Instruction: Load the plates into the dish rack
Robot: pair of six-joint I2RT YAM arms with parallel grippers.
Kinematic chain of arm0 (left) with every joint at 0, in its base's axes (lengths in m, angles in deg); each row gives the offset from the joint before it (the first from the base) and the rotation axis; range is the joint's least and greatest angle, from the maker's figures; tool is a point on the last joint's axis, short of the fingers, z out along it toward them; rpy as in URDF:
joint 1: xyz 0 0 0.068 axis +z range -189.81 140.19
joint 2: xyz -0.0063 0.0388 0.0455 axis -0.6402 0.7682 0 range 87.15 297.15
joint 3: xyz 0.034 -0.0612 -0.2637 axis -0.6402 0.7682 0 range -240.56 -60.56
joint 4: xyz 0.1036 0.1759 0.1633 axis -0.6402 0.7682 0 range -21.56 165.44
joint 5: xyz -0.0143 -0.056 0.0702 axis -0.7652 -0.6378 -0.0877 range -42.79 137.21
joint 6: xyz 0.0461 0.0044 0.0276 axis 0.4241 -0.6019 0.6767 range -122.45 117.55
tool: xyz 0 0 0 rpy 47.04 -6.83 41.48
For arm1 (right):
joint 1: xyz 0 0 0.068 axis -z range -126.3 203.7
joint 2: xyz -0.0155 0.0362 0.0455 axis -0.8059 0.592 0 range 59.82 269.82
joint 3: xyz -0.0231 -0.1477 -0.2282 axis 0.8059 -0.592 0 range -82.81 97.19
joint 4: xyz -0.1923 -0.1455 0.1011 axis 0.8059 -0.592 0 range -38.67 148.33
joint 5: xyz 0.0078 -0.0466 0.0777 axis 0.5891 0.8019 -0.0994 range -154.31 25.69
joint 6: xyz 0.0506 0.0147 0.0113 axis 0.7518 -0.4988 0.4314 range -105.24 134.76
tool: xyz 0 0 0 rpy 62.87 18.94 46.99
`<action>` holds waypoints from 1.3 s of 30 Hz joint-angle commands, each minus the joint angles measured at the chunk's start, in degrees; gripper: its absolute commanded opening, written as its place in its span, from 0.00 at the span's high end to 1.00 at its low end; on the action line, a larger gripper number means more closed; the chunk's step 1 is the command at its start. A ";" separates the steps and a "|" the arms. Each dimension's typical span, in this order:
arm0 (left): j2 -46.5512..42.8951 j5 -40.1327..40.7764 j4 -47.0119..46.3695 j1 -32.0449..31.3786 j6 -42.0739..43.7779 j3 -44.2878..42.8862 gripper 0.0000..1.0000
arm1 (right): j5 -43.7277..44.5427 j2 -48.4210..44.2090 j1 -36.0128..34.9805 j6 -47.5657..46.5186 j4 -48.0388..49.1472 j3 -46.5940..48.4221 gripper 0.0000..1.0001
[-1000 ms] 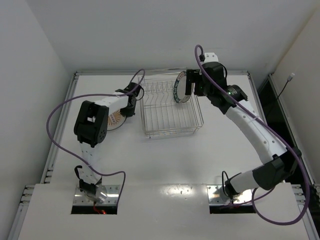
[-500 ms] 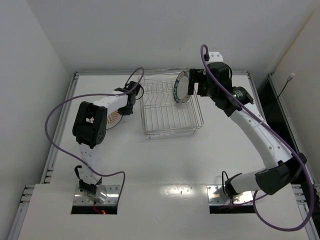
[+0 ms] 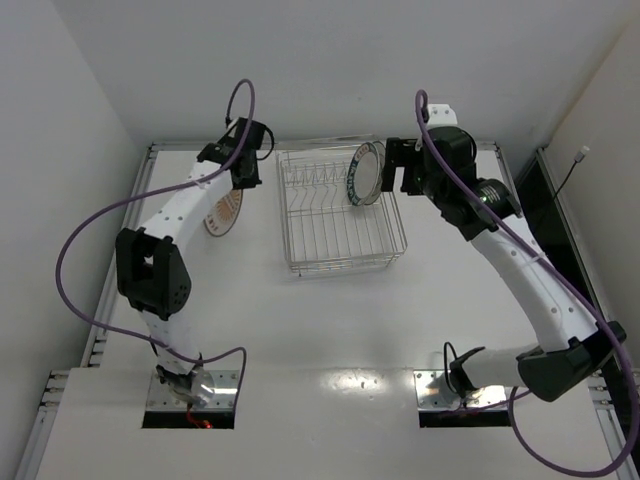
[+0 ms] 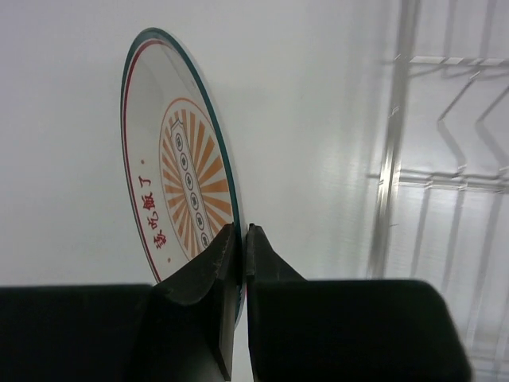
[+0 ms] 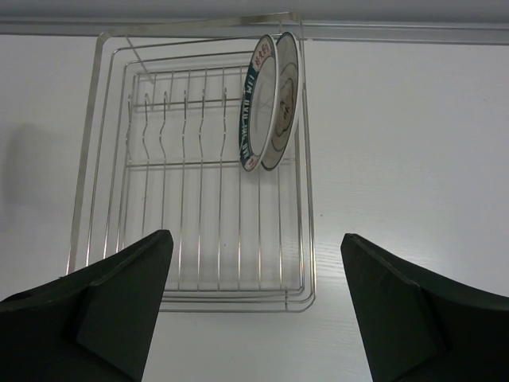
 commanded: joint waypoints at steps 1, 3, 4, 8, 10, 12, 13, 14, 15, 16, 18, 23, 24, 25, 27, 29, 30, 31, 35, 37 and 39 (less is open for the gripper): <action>-5.29 -0.63 0.42 0.01 -2.60 -8.37 1.00 | -0.14 -2.44 0.20 0.75 0.92 -0.47 0.15; -6.79 -6.86 -2.82 0.00 -4.09 -10.66 1.00 | 0.48 -3.23 0.20 0.75 0.92 -1.09 0.15; -7.84 -9.76 -5.01 0.00 -4.62 -11.19 1.00 | 1.09 -4.10 0.20 0.75 0.92 -1.10 0.14; -13.56 -21.02 -18.37 0.00 -10.06 -8.39 1.00 | 1.63 -6.48 0.20 0.75 0.92 -2.85 0.13; -13.56 -24.89 -24.26 -1.74 -11.47 -9.60 1.00 | 2.15 -7.18 0.20 0.75 0.92 -3.64 0.13; -11.64 -27.52 -28.66 -2.89 -13.84 -11.10 1.00 | 2.15 -7.98 0.20 0.75 0.92 -4.35 0.11; -10.76 -28.58 -30.41 -3.68 -14.81 -11.72 1.00 | 2.68 -8.76 0.20 0.75 0.92 -5.22 0.10; -9.88 -29.90 -32.26 -3.69 -17.60 -11.73 1.00 | 2.68 -9.46 0.72 0.75 0.92 -6.10 0.10; -9.09 -31.83 -36.80 -3.69 -19.20 -11.12 1.00 | 2.68 -9.47 0.73 0.75 0.92 -6.63 0.10; -7.86 -32.54 -39.63 -4.30 -20.69 -9.28 1.00 | 2.68 -10.25 0.73 0.75 0.92 -7.68 0.09; -6.71 -33.08 -47.54 -4.92 -24.91 -7.07 1.00 | 2.07 -10.97 0.73 1.27 0.92 -8.57 0.09; -0.84 -31.50 -55.57 -8.60 -29.49 -6.09 1.00 | 1.01 -13.16 1.26 1.27 0.92 -10.68 0.08; 0.14 -31.50 -55.57 -8.61 -29.50 -6.71 1.00 | 1.01 -13.95 1.26 1.27 0.92 -11.20 0.08; 1.10 -30.71 -56.09 -9.39 -30.02 -7.24 1.00 | 1.01 -13.95 1.26 1.27 0.92 -11.20 0.08; 3.21 -29.57 -56.10 -10.63 -30.03 -7.95 1.00 | 0.48 -15.27 1.78 1.27 0.92 -11.82 0.08; 4.27 -28.95 -56.71 -11.15 -30.03 -7.95 1.00 | 0.48 -15.27 1.78 1.27 0.39 -12.34 0.06; 4.80 -28.95 -56.71 -11.16 -30.03 -7.95 1.00 | 0.48 -15.79 1.78 1.27 0.39 -12.35 0.06; 5.50 -28.25 -56.71 -11.77 -30.03 -7.95 1.00 | 0.48 -15.80 1.78 1.27 0.39 -12.35 0.05; 6.04 -26.57 -56.71 -12.30 -30.03 -6.19 1.00 | 0.48 -16.33 2.31 1.27 0.39 -12.96 0.05; 6.04 -25.87 -56.71 -12.30 -30.03 -5.49 1.00 | -0.04 -16.33 2.31 1.27 0.39 -13.57 0.04; 6.04 -25.34 -56.71 -12.30 -30.03 -4.78 1.00 | -0.04 -16.85 2.31 1.27 0.39 -13.58 0.04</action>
